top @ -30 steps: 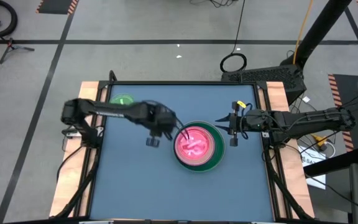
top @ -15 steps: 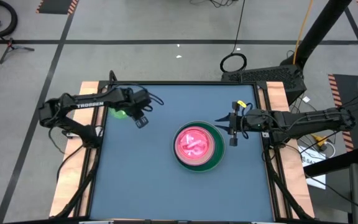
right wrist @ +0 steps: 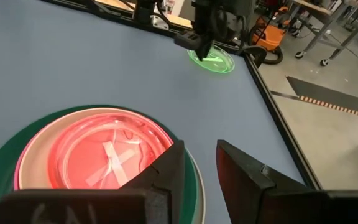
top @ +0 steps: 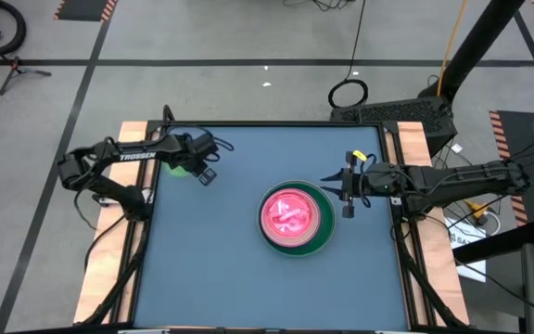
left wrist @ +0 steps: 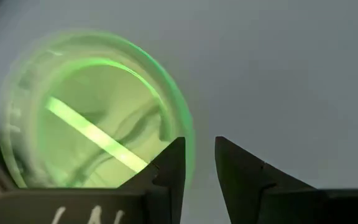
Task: Stack plastic plates
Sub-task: Stack the light green plate on top of the light pink plate
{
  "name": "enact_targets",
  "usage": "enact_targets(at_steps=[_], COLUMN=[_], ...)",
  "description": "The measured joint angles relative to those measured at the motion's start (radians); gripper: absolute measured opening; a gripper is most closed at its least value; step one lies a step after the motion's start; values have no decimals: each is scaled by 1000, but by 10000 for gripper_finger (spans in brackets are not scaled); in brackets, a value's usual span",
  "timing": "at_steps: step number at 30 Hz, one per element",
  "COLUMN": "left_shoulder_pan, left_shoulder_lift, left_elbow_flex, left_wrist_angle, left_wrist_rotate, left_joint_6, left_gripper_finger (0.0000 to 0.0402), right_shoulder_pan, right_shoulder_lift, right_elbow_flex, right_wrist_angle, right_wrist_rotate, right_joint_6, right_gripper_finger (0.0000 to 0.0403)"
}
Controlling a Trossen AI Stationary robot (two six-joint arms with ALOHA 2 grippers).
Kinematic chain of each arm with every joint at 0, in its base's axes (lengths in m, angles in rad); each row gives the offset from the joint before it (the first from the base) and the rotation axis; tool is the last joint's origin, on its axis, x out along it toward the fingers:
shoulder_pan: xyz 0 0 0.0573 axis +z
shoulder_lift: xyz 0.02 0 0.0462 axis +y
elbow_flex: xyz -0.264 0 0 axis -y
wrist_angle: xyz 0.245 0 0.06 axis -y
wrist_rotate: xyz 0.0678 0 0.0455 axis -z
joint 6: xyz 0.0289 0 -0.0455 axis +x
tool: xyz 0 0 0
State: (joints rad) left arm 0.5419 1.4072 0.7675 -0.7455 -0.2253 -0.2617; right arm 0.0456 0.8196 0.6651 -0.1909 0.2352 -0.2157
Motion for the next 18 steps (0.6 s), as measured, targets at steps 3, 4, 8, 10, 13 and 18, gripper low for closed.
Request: enact_targets(at_steps=[3,4,8,10,13,18], left_shoulder_pan=[20,25,42,42,42,38], left_shoulder_lift=[0,0,0,5,23,69], left_elbow_flex=[0,0,0,0,0,0], left_wrist_angle=[31,41,48,49,53,77], left_wrist_rotate=[-19,-18,-19,-18,-18,-18], left_joint_6=[27,34,33,23,20,18], left_gripper_finger=[95,95,95,95,95,95], right_shoulder_pan=[0,0,0,0,0,0], right_shoulder_lift=[0,0,0,0,0,0], right_elbow_flex=[0,0,0,0,0,0], right_wrist_angle=[0,0,0,0,0,0], right_wrist_rotate=[0,0,0,0,0,0], right_joint_6=[2,2,2,2,2,2], right_gripper_finger=[89,89,89,89,89,89])
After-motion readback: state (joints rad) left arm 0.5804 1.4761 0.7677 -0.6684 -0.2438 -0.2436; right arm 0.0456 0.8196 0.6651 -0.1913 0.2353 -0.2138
